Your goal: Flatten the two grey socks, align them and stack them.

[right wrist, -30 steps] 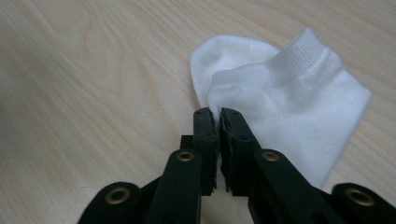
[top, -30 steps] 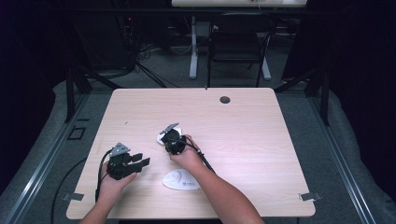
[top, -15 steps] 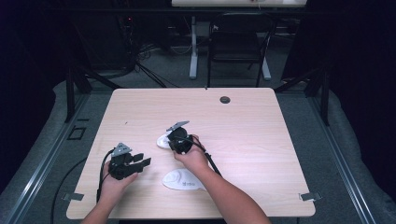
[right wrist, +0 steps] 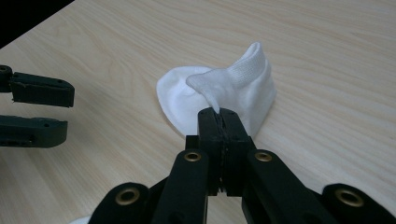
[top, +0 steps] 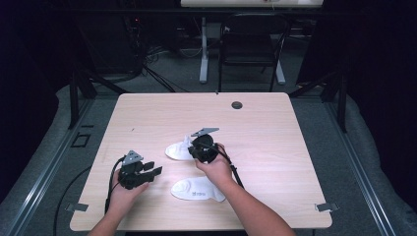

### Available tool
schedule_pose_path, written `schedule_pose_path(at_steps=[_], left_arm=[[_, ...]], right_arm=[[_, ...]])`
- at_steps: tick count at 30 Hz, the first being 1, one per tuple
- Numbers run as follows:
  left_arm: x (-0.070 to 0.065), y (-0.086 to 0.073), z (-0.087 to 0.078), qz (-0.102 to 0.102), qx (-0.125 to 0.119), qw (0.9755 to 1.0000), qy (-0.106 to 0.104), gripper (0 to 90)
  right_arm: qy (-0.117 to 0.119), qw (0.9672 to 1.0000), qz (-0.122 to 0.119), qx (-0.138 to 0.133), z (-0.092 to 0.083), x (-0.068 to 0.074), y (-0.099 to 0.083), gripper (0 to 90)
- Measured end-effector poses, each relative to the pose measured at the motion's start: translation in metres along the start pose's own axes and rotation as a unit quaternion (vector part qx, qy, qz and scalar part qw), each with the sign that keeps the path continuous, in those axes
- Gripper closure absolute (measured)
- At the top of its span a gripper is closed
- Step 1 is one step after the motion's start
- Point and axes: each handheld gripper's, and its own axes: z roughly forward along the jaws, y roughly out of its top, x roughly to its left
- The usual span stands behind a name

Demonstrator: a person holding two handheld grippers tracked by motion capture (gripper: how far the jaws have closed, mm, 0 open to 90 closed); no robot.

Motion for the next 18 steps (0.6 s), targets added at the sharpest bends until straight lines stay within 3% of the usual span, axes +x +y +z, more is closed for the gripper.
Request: schedule_pose_path(at_steps=[10,18], left_arm=[[0.002,-0.003,-0.002,-0.002,0.000,1.0000,-0.002,56.1],[0.003,-0.003,-0.002,-0.006,0.000,1.0000,-0.003,56.1]], right_arm=[[-0.002,0.9999,0.017,0.004,-0.018,-0.019,-0.007,89.5],[-0.017,0.9991,0.036,0.015,-0.017,-0.032,-0.022,89.1]])
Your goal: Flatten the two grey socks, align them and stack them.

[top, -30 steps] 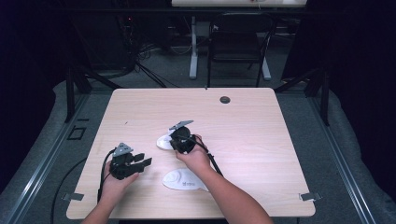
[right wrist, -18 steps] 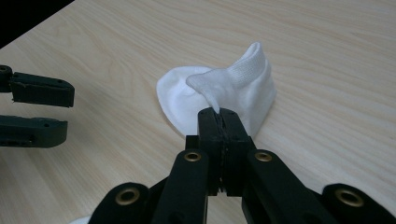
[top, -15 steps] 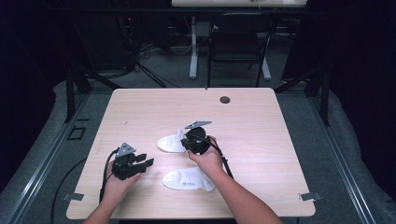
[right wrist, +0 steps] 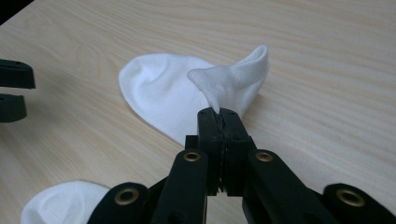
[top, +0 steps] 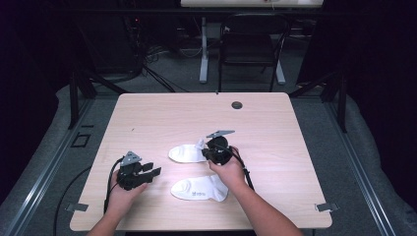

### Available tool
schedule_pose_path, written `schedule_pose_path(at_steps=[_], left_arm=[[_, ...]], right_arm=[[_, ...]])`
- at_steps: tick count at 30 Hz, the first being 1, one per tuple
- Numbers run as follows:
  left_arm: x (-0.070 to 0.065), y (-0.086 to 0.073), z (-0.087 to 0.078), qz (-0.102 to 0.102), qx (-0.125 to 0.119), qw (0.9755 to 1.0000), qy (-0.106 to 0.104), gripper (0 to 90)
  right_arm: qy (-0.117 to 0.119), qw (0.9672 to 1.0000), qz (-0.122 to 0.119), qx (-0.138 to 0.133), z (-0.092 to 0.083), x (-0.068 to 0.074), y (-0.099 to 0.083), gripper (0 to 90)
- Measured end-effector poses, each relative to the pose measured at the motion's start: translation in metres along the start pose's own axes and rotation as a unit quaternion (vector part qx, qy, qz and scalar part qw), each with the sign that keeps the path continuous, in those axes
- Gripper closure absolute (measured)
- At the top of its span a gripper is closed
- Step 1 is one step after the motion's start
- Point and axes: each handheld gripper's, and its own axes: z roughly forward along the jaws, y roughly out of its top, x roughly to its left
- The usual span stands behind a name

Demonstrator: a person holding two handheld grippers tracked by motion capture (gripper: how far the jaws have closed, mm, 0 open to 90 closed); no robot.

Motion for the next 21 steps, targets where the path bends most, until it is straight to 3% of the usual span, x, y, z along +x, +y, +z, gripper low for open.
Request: schedule_pose_path(at_steps=[8,16,21], left_arm=[[0.000,0.000,0.000,0.001,0.001,1.0000,-0.001,56.1],[0.000,0.000,0.001,0.002,0.001,1.0000,0.000,56.1],[-0.001,0.000,0.002,0.002,0.003,1.0000,0.001,55.9]], right_arm=[[-0.021,0.9995,0.021,0.012,0.004,-0.019,-0.012,86.6],[-0.028,0.9983,0.048,0.018,0.000,-0.037,-0.025,79.3],[-0.034,0.9980,0.052,0.012,-0.005,-0.043,-0.031,74.5]])
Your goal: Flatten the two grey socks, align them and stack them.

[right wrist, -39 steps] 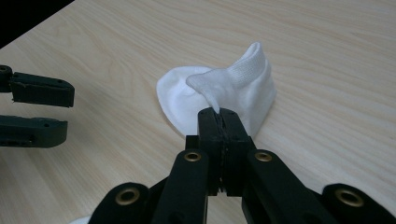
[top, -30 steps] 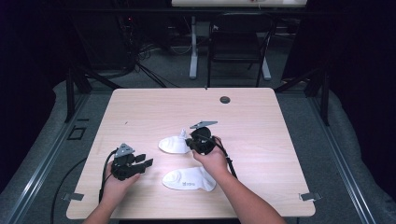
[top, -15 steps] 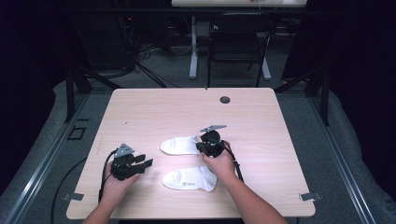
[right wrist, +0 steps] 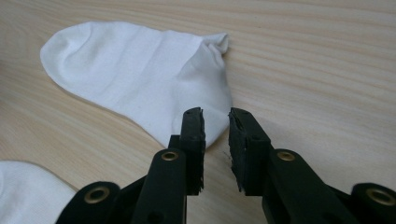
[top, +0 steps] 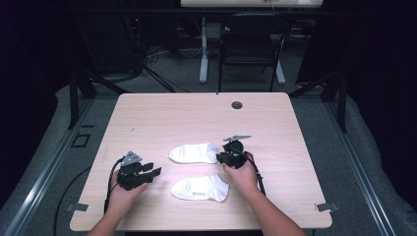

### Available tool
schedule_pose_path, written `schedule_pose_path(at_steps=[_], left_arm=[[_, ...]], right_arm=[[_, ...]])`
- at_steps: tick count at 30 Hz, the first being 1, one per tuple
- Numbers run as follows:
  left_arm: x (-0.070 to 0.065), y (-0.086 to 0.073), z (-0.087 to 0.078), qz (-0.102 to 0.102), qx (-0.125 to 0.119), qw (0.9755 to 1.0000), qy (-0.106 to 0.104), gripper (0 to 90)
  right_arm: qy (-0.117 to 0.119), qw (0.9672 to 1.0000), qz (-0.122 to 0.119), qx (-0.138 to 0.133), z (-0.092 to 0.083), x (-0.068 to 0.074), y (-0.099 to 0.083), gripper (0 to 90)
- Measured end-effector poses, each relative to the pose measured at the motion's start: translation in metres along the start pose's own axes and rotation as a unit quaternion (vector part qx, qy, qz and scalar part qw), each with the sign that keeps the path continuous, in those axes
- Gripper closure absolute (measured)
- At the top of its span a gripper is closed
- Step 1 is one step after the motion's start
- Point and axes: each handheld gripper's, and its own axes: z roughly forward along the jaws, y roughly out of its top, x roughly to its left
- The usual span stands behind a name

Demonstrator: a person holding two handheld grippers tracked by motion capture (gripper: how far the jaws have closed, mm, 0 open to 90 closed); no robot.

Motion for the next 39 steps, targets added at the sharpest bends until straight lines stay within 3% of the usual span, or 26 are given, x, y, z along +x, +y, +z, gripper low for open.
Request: schedule_pose_path(at_steps=[7,10,15,27,32,39], left_arm=[[-0.004,0.003,0.007,-0.007,-0.002,1.0000,-0.004,56.0],[-0.006,0.006,0.008,-0.001,0.000,1.0000,-0.003,56.0],[0.000,0.015,0.012,-0.012,-0.006,0.9999,-0.003,56.1],[0.005,0.047,0.043,0.002,-0.010,0.9999,-0.005,63.8],[0.007,0.045,0.061,-0.002,0.002,1.0000,-0.002,63.0],[0.003,0.042,0.076,0.018,0.012,0.9997,-0.005,64.1]], right_arm=[[0.002,0.9995,-0.016,-0.027,-0.010,-0.001,0.001,77.4],[0.018,0.9989,-0.027,-0.033,-0.009,0.004,0.008,78.1],[0.029,0.9974,-0.052,-0.040,-0.002,0.015,0.021,79.0],[0.016,0.9983,-0.052,-0.020,0.020,0.020,0.028,80.7],[0.011,0.9987,-0.047,-0.018,0.022,0.015,0.027,80.6],[0.008,0.9988,-0.046,-0.012,0.023,0.009,0.023,80.6]])
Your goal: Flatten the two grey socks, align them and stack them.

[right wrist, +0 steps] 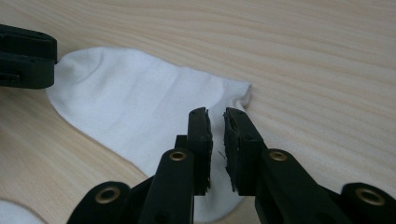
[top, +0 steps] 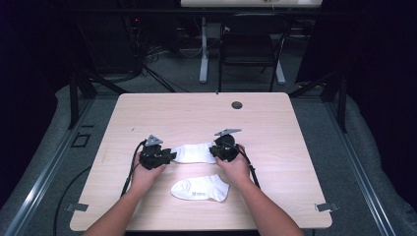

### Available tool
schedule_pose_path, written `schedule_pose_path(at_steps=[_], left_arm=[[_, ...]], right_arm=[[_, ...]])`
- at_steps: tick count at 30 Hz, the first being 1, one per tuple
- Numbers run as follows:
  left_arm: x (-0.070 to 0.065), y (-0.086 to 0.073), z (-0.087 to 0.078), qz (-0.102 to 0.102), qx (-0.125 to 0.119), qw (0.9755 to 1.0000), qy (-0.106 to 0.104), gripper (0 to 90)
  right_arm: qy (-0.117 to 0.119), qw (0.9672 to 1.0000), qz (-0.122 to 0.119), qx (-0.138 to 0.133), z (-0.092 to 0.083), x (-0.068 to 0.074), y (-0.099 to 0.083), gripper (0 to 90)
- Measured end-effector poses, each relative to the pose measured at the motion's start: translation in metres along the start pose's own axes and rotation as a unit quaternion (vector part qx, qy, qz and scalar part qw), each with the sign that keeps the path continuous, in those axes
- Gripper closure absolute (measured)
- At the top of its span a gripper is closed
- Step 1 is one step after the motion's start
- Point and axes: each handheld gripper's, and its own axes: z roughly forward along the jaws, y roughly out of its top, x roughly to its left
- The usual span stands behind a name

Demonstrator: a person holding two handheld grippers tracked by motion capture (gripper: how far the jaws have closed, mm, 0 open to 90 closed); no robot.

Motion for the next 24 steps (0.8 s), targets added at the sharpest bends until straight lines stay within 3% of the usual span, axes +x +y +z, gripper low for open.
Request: schedule_pose_path(at_steps=[6,14,24], left_arm=[[-0.001,-0.003,0.006,0.003,0.012,0.9999,0.005,63.9],[-0.004,-0.005,0.007,0.030,0.020,0.9993,0.005,60.9],[-0.008,-0.007,0.005,0.052,0.022,0.9983,0.013,60.7]], right_arm=[[-0.006,1.0000,0.003,0.004,0.002,-0.004,-0.004,80.7],[-0.014,0.9998,0.013,0.008,0.006,-0.010,-0.009,80.5],[-0.024,0.9996,0.010,0.008,0.001,-0.011,-0.016,86.7]])
